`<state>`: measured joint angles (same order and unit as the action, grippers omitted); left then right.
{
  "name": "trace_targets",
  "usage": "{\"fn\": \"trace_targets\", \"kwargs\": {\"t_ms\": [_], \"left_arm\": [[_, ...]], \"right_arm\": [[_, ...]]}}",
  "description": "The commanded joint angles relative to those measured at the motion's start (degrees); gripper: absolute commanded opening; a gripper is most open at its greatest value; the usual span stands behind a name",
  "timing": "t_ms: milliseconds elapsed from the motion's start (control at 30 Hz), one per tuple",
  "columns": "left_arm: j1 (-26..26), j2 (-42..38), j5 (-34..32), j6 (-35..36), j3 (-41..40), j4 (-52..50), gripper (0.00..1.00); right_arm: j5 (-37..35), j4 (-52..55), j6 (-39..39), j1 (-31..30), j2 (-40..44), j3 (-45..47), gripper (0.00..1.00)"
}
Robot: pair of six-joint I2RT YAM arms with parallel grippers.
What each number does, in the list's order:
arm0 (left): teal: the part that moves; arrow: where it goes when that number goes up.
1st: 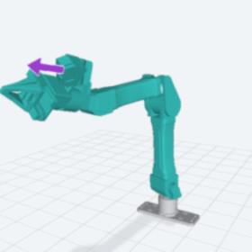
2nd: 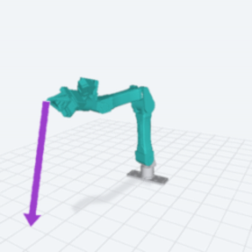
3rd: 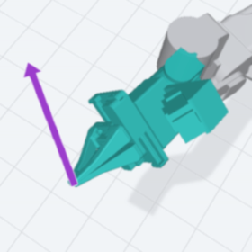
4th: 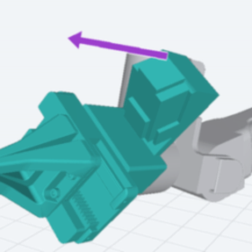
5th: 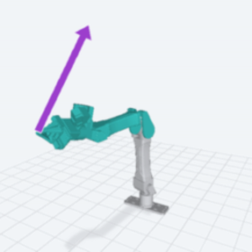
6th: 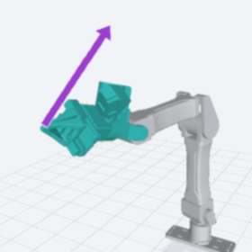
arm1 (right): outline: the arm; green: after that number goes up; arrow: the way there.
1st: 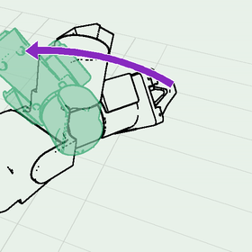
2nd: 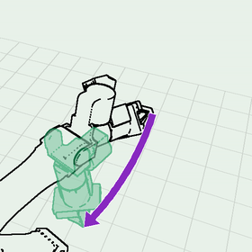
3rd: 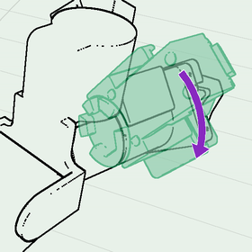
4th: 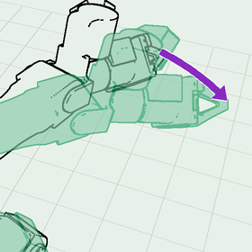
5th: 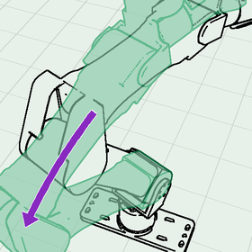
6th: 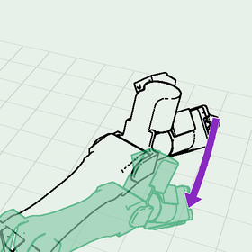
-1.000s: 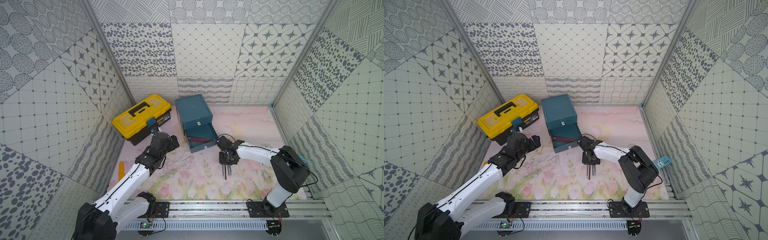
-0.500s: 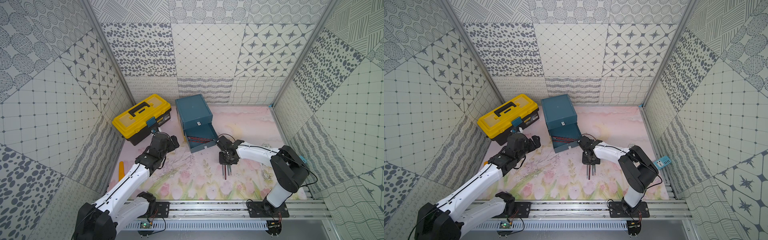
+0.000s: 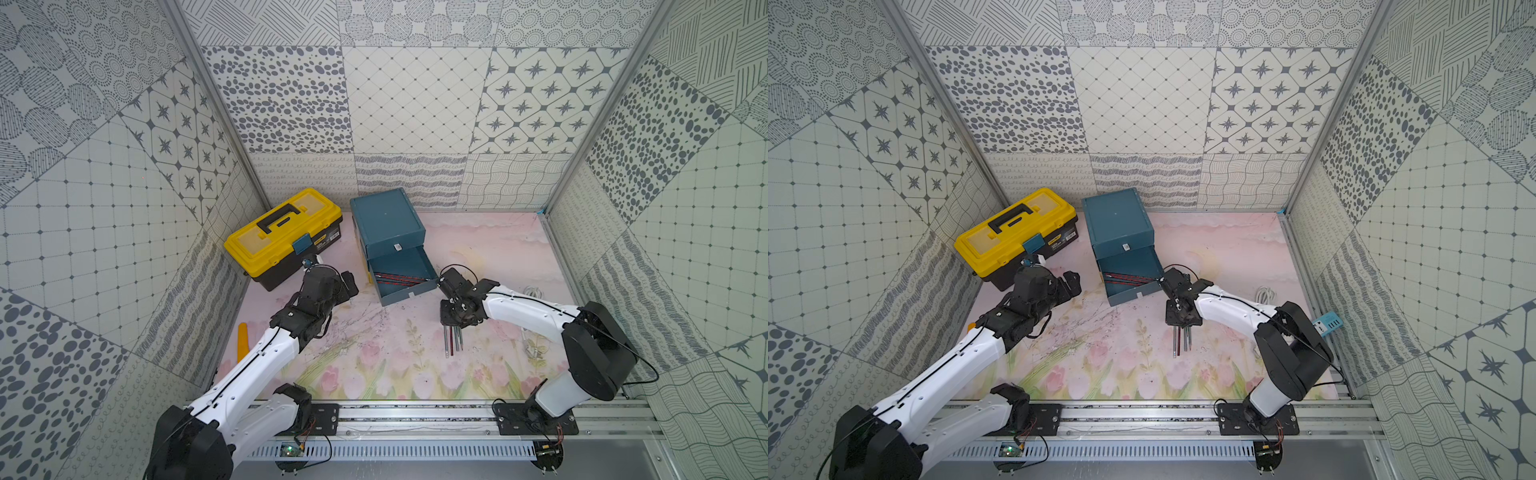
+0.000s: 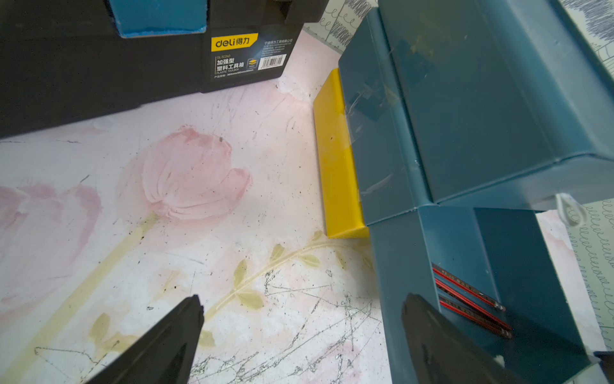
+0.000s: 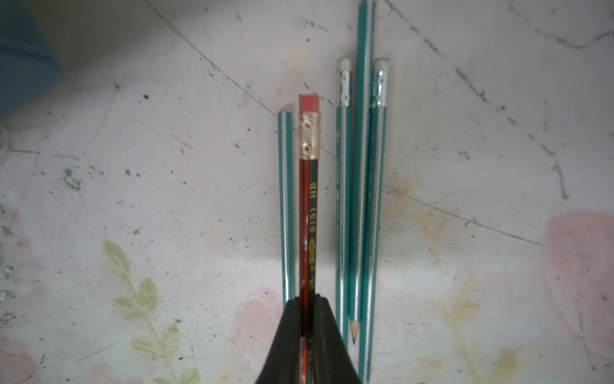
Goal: Please place the pencils in the drawer according to their color
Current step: Pick up the pencil from the center of the board, then place the pencil in the drawer.
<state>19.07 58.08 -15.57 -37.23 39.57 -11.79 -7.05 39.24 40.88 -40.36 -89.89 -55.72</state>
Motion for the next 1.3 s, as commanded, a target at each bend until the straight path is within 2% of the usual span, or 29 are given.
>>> {"fn": "trace_targets", "kwargs": {"t_ms": [0,167,467,933,1100,1267], "left_arm": [[-0.17,-0.41,0.68,-0.03,0.07,0.22,0.99],[-0.23,-0.62,0.88,0.11,0.15,0.16,0.99],[-0.25,-0.74,2.25,-0.52,-0.31,1.05,0.99],[-0.4,-2.09,2.08,-0.57,-0.33,0.85,0.99],[-0.38,-2.37,1.86,-0.63,-0.28,0.77,0.99],[-0.43,-2.65,1.64,-0.71,-0.28,0.71,0.99]], "right_arm": [[-2.18,1.8,-1.5,0.73,3.54,-1.44,0.0],[-4.72,2.98,-4.44,2.96,8.22,-2.48,0.0],[-8.48,0.31,-20.63,3.49,11.8,-11.38,0.0],[2.97,-16.76,-52.69,0.77,5.5,-22.12,0.0],[6.44,-18.04,-61.02,-0.73,1.05,-25.93,0.0],[9.83,-18.2,-65.92,-1.21,-2.61,-28.36,0.0]]}}
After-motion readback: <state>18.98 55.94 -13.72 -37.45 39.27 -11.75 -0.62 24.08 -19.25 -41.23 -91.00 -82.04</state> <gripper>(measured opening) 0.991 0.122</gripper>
